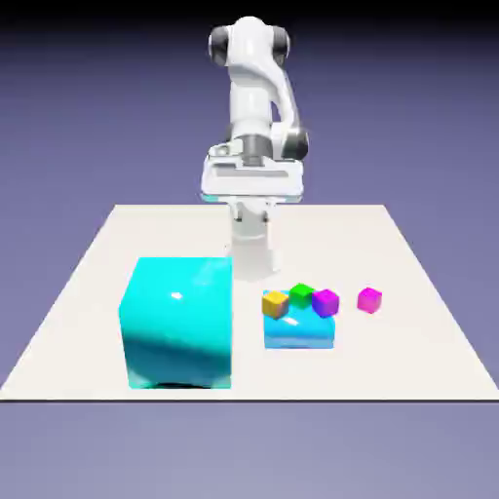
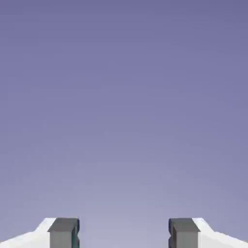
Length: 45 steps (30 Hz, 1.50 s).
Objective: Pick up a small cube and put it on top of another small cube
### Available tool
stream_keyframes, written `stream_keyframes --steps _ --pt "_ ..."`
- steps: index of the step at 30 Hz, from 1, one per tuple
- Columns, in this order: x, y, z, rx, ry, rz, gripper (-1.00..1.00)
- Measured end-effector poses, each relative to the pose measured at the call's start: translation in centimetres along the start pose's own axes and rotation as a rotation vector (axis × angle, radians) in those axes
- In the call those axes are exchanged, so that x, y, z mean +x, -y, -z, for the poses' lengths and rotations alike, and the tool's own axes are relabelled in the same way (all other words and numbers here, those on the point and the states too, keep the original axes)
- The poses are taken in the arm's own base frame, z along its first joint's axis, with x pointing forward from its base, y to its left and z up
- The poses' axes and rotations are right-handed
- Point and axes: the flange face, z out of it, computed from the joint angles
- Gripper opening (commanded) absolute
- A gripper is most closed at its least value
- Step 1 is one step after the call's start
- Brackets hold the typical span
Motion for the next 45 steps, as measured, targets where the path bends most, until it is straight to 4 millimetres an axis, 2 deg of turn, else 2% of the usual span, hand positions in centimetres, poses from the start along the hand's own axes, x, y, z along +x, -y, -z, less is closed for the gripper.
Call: stream_keyframes --steps 6,9,12,13,15,16,18,23,25,29,30,32,36,38,44,45 --pt "-9.7 4.9 -6.7 -0.163 0.262 0.189 0.0" --pt "-15.5 6.6 -9.2 -0.244 0.384 0.287 0.0" --pt "-21.7 7.6 -10.8 -0.323 0.499 0.388 0.0" --pt "-24.6 8.2 -10.9 -0.342 0.54 0.441 0.0" --pt "-27.7 8.0 -11.8 -0.403 0.604 0.482 0.0" --pt "-30.7 8.4 -11.4 -0.419 0.642 0.54 0.0" --pt "-34.4 8.2 -11.4 -0.471 0.705 0.597 0.0" --pt "-44.4 7.5 -9.2 -0.573 0.852 0.778 0.0" --pt "-44.6 7.5 -9.1 -0.575 0.855 0.781 0.0" --pt "-47.3 3.8 -12.7 -0.574 0.854 0.78 0.0" --pt "-47.8 3.0 -13.3 -0.575 0.855 0.781 -1.0" --pt "-47.8 3.0 -13.3 -0.575 0.855 0.781 -1.0" --pt "-45.0 7.0 -9.7 -0.574 0.856 0.779 -1.0" --pt "-45.8 7.6 -8.1 -0.559 0.885 0.833 -1.0" --pt "-39.1 7.4 -8.8 -0.581 0.912 0.874 -1.0" --pt "-37.5 7.3 -9.0 -0.586 0.911 0.86 -1.0"
